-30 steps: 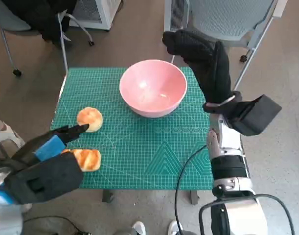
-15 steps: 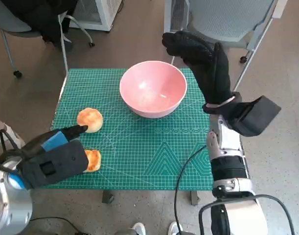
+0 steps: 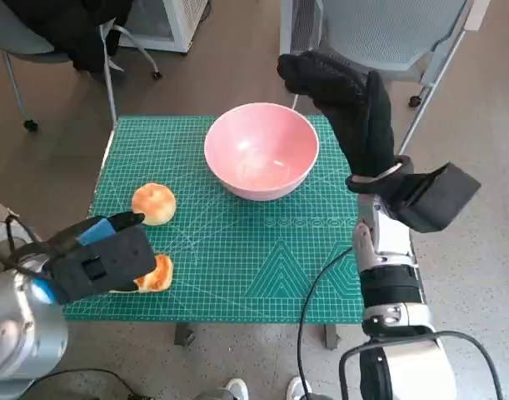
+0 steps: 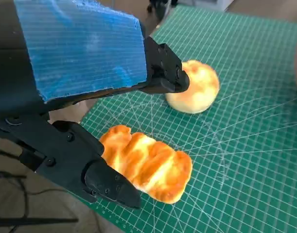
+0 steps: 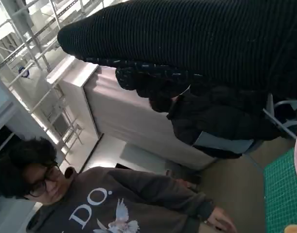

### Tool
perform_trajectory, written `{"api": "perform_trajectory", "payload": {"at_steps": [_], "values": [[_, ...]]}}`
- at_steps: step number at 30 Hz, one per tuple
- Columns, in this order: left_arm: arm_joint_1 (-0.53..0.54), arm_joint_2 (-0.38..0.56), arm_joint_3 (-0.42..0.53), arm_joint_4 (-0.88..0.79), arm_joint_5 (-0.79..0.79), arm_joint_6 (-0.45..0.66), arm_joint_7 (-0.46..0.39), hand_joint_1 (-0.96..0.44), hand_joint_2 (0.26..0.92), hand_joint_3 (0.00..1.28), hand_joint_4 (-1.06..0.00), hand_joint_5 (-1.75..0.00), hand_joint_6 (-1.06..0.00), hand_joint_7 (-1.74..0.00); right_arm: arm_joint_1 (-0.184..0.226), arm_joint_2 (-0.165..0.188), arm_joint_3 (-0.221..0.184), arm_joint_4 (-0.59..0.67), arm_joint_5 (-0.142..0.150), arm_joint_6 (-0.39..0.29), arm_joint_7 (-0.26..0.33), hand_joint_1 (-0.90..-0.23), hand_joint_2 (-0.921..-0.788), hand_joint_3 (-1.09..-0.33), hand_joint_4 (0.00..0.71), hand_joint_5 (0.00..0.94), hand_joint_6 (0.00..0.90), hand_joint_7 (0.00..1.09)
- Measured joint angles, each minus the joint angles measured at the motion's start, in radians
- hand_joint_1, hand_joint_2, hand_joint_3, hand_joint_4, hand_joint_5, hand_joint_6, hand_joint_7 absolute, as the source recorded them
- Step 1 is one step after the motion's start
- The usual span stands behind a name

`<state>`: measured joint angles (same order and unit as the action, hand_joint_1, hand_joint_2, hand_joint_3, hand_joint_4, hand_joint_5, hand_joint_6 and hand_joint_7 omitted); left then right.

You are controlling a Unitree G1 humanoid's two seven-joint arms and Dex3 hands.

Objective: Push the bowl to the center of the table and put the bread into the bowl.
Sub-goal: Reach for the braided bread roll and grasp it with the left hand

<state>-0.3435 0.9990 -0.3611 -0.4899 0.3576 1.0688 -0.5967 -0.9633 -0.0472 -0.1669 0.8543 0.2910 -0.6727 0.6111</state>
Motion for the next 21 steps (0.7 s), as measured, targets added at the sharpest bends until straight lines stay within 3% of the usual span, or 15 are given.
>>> {"api": "perform_trajectory", "payload": {"at_steps": [21], "values": [[-0.019,-0.061,-0.057,0.094,0.033,-0.013,-0.001,-0.18,0.712,0.0,-0.33,-0.02,-0.44,-0.01,0.0,-0.005,0.0,-0.006,-0.001,0.001,-0.005,-0.68,-0.921,-0.896,0.165,0.003,-0.001,0.46]]}}
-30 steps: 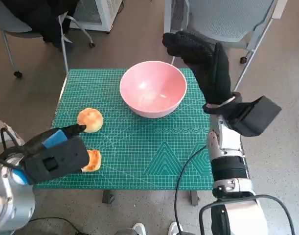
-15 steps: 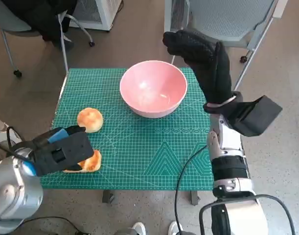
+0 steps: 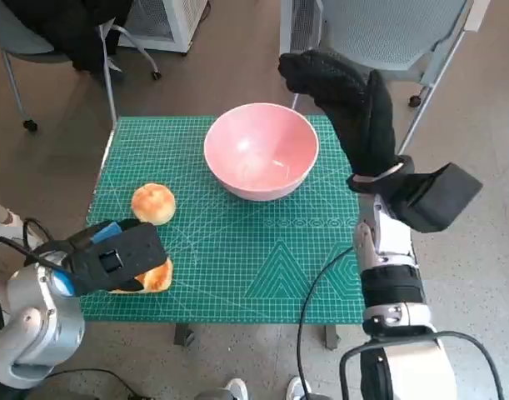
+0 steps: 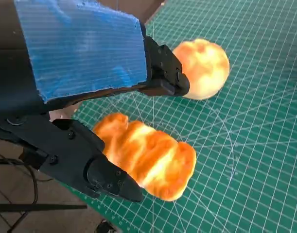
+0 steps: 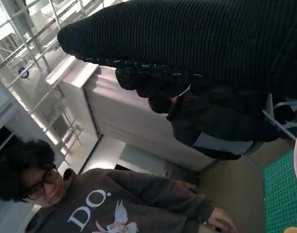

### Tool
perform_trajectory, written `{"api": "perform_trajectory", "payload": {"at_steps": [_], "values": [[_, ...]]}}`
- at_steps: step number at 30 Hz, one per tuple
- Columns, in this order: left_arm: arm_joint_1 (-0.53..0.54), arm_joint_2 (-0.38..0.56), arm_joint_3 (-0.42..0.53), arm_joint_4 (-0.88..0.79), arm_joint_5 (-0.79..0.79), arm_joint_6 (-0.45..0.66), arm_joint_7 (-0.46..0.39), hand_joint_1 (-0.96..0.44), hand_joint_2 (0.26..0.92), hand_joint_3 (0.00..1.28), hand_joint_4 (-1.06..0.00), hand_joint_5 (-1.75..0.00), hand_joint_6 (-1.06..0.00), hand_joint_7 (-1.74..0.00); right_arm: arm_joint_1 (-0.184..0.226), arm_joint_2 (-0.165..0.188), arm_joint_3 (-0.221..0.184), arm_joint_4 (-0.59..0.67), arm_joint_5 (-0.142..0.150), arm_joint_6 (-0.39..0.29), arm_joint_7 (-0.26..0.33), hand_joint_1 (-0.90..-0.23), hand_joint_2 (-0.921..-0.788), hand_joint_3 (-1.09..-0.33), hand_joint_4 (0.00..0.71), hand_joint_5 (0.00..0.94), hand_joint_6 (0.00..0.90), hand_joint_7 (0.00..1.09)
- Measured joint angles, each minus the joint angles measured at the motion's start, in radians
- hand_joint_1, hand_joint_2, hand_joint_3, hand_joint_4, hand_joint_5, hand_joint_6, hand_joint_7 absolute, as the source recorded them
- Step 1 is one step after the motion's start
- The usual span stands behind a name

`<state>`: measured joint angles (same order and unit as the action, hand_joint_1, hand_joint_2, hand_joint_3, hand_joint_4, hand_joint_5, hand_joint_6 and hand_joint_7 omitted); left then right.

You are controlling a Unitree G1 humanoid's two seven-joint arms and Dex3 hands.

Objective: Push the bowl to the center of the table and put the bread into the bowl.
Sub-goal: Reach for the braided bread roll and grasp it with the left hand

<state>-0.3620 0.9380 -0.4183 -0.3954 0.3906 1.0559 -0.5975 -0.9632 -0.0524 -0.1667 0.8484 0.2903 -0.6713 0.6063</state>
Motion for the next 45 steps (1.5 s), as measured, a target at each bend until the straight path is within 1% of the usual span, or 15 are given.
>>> {"api": "perform_trajectory", "payload": {"at_steps": [4,10,13,21,27,29,33,34,35,36,39,40,41,42,45], "values": [[0.0,-0.005,-0.006,0.006,0.001,0.0,-0.002,-0.18,0.713,0.0,-0.34,-0.02,-0.44,-0.01,0.0,0.0,0.0,0.0,0.0,0.0,0.0,-0.68,-0.921,-0.896,0.166,0.003,-0.001,0.46],[0.0,-0.007,-0.014,0.015,0.003,0.0,-0.003,-0.17,0.716,0.0,-0.5,-0.08,-0.45,-0.01,0.0,-0.001,0.001,-0.001,0.0,0.001,-0.001,-0.68,-0.921,-0.896,0.166,0.002,-0.001,0.46],[0.002,-0.008,-0.018,0.017,0.004,0.0,-0.004,-0.17,0.717,0.0,-0.54,-0.1,-0.46,-0.01,0.0,-0.001,0.001,-0.001,0.0,0.002,-0.001,-0.68,-0.921,-0.896,0.166,0.002,-0.001,0.46],[0.006,-0.014,-0.03,0.021,0.006,-0.001,-0.004,-0.16,0.718,0.0,-0.58,-0.1,-0.46,-0.01,0.0,-0.001,0.001,-0.001,0.0,0.002,-0.001,-0.679,-0.921,-0.896,0.166,0.002,-0.001,0.46],[0.007,-0.03,-0.041,0.05,0.013,-0.017,0.0,-0.15,0.718,0.0,-0.49,-0.04,-0.48,-0.02,0.0,-0.001,0.001,0.0,0.0,0.003,-0.001,-0.68,-0.921,-0.895,0.167,0.002,0.0,0.46],[0.008,-0.038,-0.044,0.068,0.019,-0.026,0.004,-0.15,0.719,0.0,-0.49,-0.04,-0.49,-0.02,0.0,-0.001,0.001,0.001,0.0,0.003,-0.001,-0.68,-0.921,-0.894,0.167,0.002,0.0,0.46],[0.007,-0.056,-0.049,0.114,0.033,-0.044,0.015,-0.1,0.725,0.01,-0.6,-0.09,-0.5,-0.02,0.0,-0.001,0.001,0.004,0.0,0.003,0.0,-0.68,-0.921,-0.894,0.167,0.002,0.0,0.46],[0.008,-0.061,-0.051,0.128,0.034,-0.049,0.017,-0.09,0.728,0.01,-0.61,-0.15,-0.51,-0.02,0.0,-0.002,0.001,0.004,0.0,0.003,0.0,-0.68,-0.921,-0.894,0.167,0.002,0.0,0.46],[0.007,-0.067,-0.051,0.142,0.036,-0.057,0.02,-0.07,0.731,0.0,-0.58,-0.32,-0.52,-0.01,0.0,-0.002,0.001,0.004,0.0,0.003,0.0,-0.68,-0.921,-0.894,0.167,0.002,0.0,0.46],[0.007,-0.072,-0.051,0.153,0.041,-0.065,0.025,-0.04,0.737,0.01,-0.54,-0.52,-0.53,-0.01,0.0,-0.002,0.001,0.004,0.0,0.004,0.0,-0.68,-0.921,-0.894,0.167,0.002,-0.001,0.46],[0.0,-0.084,-0.05,0.186,0.051,-0.092,0.039,0.0,0.752,0.01,-0.47,-0.81,-0.55,-0.01,0.0,-0.002,0.001,0.004,0.001,0.006,0.0,-0.679,-0.921,-0.894,0.167,0.002,-0.001,0.46],[-0.002,-0.087,-0.05,0.2,0.055,-0.099,0.042,0.01,0.757,0.01,-0.47,-0.88,-0.55,-0.01,0.0,-0.002,0.002,0.003,0.001,0.007,0.0,-0.679,-0.921,-0.894,0.167,0.002,-0.001,0.46],[-0.004,-0.09,-0.05,0.216,0.06,-0.107,0.047,0.02,0.763,0.01,-0.46,-1.0,-0.56,-0.01,0.0,-0.002,0.002,0.003,0.001,0.009,0.0,-0.679,-0.921,-0.894,0.167,0.002,-0.001,0.46],[-0.006,-0.093,-0.049,0.229,0.065,-0.113,0.05,0.15,0.82,0.04,-0.53,-1.09,-0.58,-0.02,0.0,-0.002,0.002,0.003,0.001,0.01,0.0,-0.679,-0.921,-0.894,0.167,0.002,-0.001,0.46],[-0.012,-0.104,-0.044,0.267,0.075,-0.131,0.057,0.3,0.884,0.07,-0.63,-1.2,-0.63,-0.04,0.0,-0.002,0.002,0.001,0.002,0.012,0.0,-0.68,-0.921,-0.894,0.167,0.002,-0.001,0.46]]}}
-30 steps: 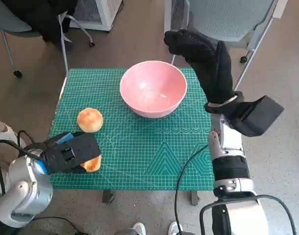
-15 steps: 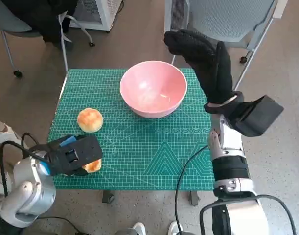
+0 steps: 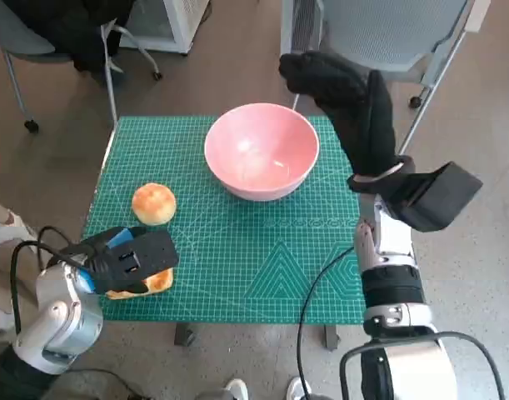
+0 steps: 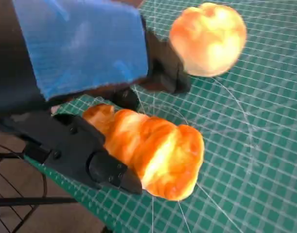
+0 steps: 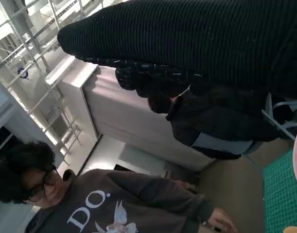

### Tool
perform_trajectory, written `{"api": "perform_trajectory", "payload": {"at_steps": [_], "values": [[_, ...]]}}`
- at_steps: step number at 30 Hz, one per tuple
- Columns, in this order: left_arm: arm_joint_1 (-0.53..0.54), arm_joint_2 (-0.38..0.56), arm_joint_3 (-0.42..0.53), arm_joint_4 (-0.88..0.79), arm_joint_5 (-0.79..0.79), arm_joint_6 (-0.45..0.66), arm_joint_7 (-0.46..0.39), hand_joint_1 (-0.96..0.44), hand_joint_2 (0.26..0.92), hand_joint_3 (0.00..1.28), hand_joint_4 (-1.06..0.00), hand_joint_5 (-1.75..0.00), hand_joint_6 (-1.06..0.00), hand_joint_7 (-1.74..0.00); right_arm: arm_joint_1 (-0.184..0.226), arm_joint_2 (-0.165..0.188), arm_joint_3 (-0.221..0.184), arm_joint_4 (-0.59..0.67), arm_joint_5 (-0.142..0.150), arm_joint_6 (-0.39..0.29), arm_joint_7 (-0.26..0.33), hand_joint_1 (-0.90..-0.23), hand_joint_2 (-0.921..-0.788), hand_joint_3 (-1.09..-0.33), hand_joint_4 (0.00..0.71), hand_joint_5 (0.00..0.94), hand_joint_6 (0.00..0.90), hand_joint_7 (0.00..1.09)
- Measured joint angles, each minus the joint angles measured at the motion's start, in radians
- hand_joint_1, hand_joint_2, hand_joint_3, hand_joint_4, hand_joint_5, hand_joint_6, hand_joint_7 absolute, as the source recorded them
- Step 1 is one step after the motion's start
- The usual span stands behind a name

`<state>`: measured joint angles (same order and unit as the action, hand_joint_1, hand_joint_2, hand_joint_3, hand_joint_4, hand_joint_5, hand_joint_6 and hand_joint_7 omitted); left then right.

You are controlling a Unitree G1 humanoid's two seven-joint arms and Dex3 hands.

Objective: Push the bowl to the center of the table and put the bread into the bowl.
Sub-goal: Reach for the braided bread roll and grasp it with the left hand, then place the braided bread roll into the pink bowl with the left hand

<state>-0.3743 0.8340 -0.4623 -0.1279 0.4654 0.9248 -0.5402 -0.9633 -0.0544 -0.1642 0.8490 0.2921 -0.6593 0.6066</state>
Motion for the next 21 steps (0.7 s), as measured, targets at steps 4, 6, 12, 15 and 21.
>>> {"api": "perform_trajectory", "payload": {"at_steps": [4,6,12,15,21], "values": [[-0.002,-0.014,0.004,0.036,0.011,-0.021,0.012,0.35,0.906,0.08,-0.66,-1.24,-0.78,-0.12,0.0,0.0,0.0,-0.004,0.0,0.003,0.0,-0.68,-0.921,-0.893,0.167,0.001,-0.001,0.46],[-0.002,-0.018,0.005,0.044,0.019,-0.03,0.019,0.15,0.913,0.07,-0.64,-1.34,-0.77,-0.54,0.0,0.0,0.0,-0.005,0.0,0.003,0.0,-0.68,-0.921,-0.893,0.167,0.001,-0.001,0.46],[0.006,-0.029,0.012,0.046,0.049,-0.043,0.045,0.02,0.891,0.07,-0.69,-1.19,-0.76,-0.97,0.0,0.0,-0.001,-0.006,0.0,0.005,0.0,-0.679,-0.921,-0.894,0.167,0.001,-0.001,0.46],[0.02,-0.031,0.023,0.033,0.061,-0.053,0.056,0.01,0.888,0.07,-0.72,-1.1,-0.73,-1.09,0.0,0.0,-0.002,-0.006,0.001,0.005,0.0,-0.679,-0.921,-0.894,0.167,0.001,-0.001,0.46],[0.047,-0.032,0.043,0.006,0.079,-0.073,0.059,0.0,0.886,0.07,-0.74,-1.08,-0.71,-1.13,0.0,0.0,-0.003,-0.006,0.001,0.005,0.0,-0.679,-0.921,-0.894,0.167,0.001,-0.001,0.46]]}}
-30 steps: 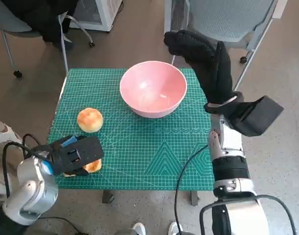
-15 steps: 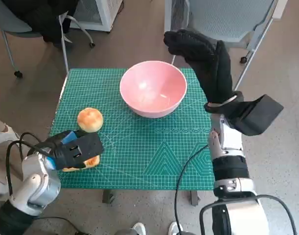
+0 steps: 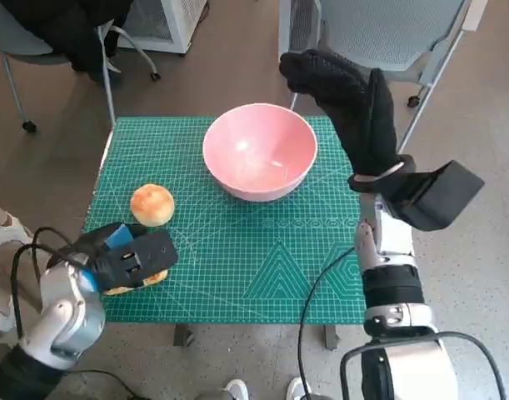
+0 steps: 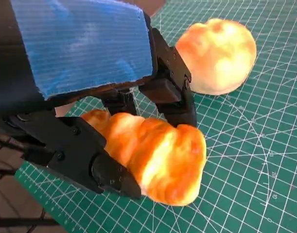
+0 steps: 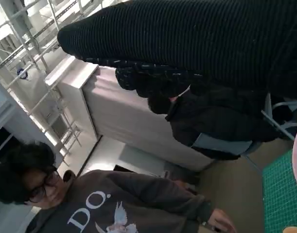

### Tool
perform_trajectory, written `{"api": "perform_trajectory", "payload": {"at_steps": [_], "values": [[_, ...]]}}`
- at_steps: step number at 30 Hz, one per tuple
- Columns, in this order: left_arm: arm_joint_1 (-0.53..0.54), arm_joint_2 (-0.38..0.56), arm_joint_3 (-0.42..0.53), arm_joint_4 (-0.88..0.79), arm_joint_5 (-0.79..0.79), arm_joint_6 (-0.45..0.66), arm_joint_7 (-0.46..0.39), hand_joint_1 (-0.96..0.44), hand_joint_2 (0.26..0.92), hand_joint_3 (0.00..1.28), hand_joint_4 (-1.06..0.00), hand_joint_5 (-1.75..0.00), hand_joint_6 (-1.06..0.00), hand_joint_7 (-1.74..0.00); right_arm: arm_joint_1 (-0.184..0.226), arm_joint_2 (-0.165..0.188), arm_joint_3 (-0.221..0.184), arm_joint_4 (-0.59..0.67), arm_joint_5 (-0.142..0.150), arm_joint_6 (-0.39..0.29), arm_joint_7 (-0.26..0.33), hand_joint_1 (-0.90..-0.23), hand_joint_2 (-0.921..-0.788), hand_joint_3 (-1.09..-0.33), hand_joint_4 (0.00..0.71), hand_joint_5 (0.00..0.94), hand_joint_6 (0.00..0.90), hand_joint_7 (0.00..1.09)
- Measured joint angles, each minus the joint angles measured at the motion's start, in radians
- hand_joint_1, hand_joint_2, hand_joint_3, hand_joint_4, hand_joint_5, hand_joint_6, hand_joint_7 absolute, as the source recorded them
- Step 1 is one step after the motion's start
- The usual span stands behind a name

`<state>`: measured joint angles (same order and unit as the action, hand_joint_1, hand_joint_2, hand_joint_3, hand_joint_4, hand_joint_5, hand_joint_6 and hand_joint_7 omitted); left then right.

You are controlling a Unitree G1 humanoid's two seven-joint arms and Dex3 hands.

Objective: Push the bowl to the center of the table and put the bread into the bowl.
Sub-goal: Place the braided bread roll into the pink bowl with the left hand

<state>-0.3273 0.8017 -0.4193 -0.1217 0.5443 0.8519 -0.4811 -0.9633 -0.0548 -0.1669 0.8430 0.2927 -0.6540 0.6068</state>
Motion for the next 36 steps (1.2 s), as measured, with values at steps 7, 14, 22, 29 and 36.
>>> {"api": "perform_trajectory", "payload": {"at_steps": [7,14,22,29,36], "values": [[0.025,0.0,0.025,-0.03,0.003,-0.016,-0.014,0.0,0.887,0.07,-0.74,-1.07,-0.7,-1.14,0.0,0.0,0.0,0.002,-0.001,-0.001,0.0,-0.678,-0.921,-0.893,0.168,0.001,0.0,0.46],[0.053,0.001,0.048,-0.076,0.003,-0.019,-0.034,0.0,0.888,0.07,-0.74,-1.09,-0.7,-1.12,0.0,0.0,0.0,0.005,-0.001,-0.001,0.0,-0.677,-0.921,-0.894,0.167,0.001,-0.001,0.46],[0.069,0.008,0.084,-0.177,0.005,-0.004,-0.071,0.0,0.89,0.07,-0.72,-1.24,-0.74,-0.96,0.0,0.0,0.0,0.006,-0.001,-0.002,0.0,-0.677,-0.921,-0.895,0.167,0.001,-0.001,0.46],[0.051,0.026,0.126,-0.265,0.012,0.02,-0.108,0.0,0.88,0.07,-0.74,-1.21,-0.75,-0.95,0.0,0.001,-0.001,0.016,-0.001,-0.004,0.0,-0.678,-0.921,-0.892,0.168,0.001,0.0,0.46],[-0.007,0.038,0.16,-0.345,0.028,0.04,-0.15,0.0,0.879,0.07,-0.76,-1.16,-0.73,-1.0,0.0,0.001,-0.002,0.022,-0.001,-0.004,0.0,-0.681,-0.921,-0.893,0.167,0.001,-0.001,0.46]]}}
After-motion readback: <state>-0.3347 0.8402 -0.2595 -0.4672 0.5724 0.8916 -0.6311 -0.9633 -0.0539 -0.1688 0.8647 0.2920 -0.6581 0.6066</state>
